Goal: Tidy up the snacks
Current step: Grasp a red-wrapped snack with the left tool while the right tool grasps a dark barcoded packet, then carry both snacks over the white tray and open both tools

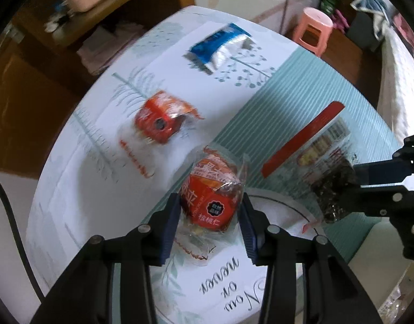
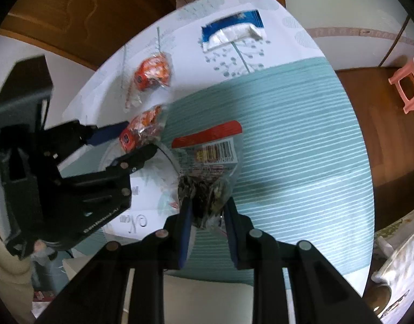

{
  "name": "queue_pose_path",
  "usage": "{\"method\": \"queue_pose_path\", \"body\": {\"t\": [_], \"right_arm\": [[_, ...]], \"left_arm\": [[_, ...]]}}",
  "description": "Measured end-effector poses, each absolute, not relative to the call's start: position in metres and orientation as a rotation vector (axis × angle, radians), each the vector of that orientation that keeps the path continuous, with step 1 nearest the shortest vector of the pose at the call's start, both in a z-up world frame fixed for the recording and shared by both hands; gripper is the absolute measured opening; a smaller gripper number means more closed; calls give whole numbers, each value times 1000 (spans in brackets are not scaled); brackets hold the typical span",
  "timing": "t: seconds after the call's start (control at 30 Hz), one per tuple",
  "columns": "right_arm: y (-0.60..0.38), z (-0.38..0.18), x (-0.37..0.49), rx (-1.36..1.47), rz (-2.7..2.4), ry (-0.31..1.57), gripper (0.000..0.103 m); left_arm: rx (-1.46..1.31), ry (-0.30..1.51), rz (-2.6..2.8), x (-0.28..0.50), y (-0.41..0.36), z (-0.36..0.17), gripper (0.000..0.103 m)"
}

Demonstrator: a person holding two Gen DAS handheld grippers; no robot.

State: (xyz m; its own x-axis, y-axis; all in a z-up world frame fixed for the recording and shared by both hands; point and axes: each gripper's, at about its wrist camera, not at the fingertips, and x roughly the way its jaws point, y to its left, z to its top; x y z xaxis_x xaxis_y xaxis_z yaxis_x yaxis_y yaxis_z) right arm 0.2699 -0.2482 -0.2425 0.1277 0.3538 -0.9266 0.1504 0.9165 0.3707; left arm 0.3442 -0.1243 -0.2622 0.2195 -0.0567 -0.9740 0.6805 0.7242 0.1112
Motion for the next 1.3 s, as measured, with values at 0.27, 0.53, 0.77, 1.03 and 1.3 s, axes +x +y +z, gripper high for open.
{"method": "queue_pose_path", "body": {"t": [0.27, 0.53, 0.77, 1.03, 1.3], "right_arm": [[-237, -192, 258, 417, 226, 1352, 23], [-231, -125, 219, 407, 301, 1224, 23], [-225, -71, 168, 371, 376, 1134, 23], [-221, -46, 106, 336, 433, 1091, 23], [-211, -54, 51, 299, 478, 1126, 23]], "left_arm": [[504, 1181, -439, 316, -89, -202, 41], [442, 1055, -289, 277, -46, -119, 41], [329, 1009, -240, 212, -21, -64, 41], [164, 973, -197, 129, -3, -43, 41], [73, 1031, -141, 57, 3, -69, 41]]}}
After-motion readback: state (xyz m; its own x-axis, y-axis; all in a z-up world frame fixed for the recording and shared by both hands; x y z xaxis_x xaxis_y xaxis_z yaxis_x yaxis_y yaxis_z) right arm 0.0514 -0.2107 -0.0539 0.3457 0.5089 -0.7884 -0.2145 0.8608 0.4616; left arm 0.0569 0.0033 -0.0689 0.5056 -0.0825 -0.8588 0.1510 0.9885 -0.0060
